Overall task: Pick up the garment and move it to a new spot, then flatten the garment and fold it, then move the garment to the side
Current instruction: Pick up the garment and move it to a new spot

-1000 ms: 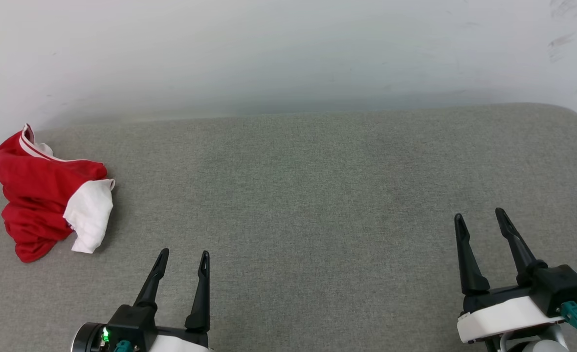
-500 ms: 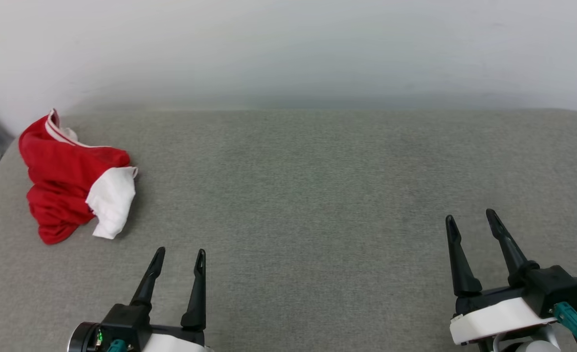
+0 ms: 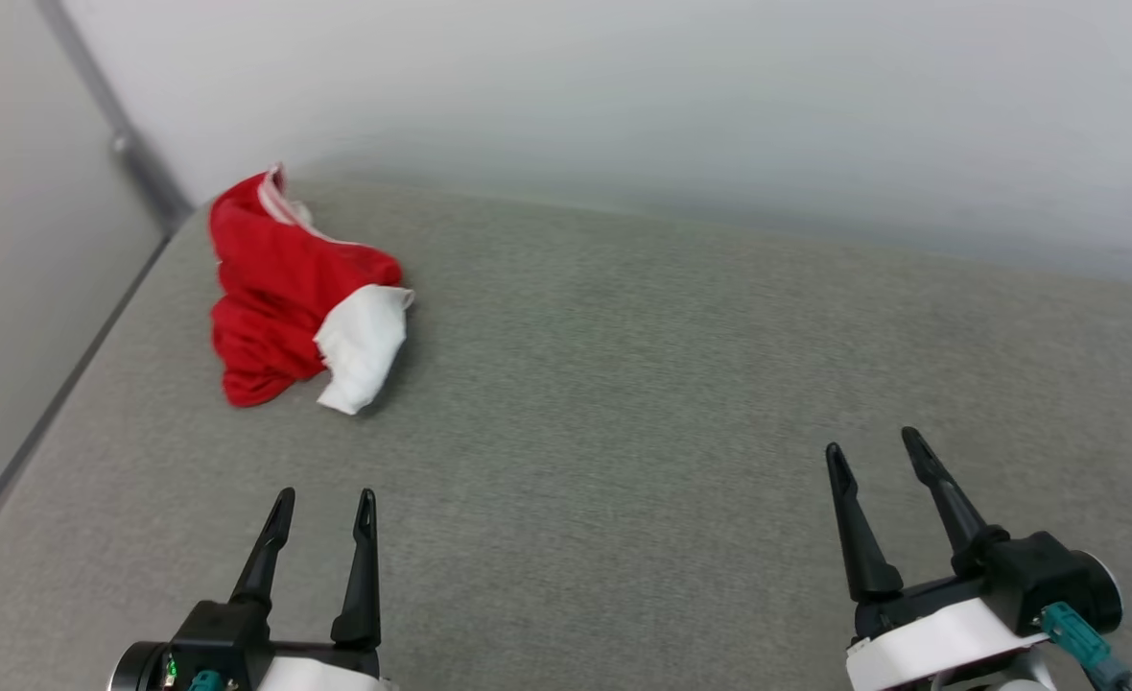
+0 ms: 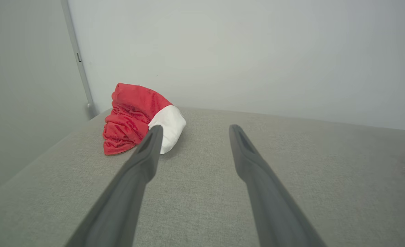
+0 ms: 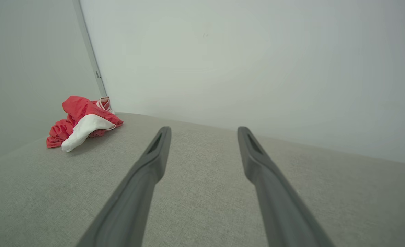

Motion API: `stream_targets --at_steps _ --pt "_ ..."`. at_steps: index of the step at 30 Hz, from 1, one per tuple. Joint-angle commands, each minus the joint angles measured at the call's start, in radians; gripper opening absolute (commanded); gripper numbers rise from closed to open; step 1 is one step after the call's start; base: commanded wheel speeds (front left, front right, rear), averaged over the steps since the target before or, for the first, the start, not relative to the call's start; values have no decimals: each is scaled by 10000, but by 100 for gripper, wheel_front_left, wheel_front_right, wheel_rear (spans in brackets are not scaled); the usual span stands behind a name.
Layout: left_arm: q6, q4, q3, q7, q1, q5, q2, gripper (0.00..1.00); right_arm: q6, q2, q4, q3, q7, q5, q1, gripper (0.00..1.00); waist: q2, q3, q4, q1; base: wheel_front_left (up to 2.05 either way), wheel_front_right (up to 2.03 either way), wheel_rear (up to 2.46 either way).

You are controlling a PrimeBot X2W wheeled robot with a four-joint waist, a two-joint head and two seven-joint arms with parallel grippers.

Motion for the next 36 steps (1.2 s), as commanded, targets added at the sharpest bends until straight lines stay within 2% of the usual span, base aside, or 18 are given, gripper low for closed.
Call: stream_targets --at_steps 1,10,17,25,36 --pt "-2 -16 35 -28 163 20 -11 100 -3 9 22 110 -21 49 69 100 0 -53 597 0 0 0 0" --pt "-24 -93 190 -28 361 48 -11 100 -3 8 129 546 -21 208 139 100 0 -110 1659 0 0 0 0" --pt "26 -151 182 -28 462 106 -11 100 -3 8 207 638 -21 217 157 100 0 -200 2101 0 0 0 0" --pt "-8 -222 231 -28 557 128 -11 100 -3 8 255 693 -21 294 211 100 0 -304 2290 0 0 0 0" --pt "-41 -194 208 -28 454 -136 -12 100 -3 8 90 845 -21 61 90 100 0 22 2177 0 0 0 0"
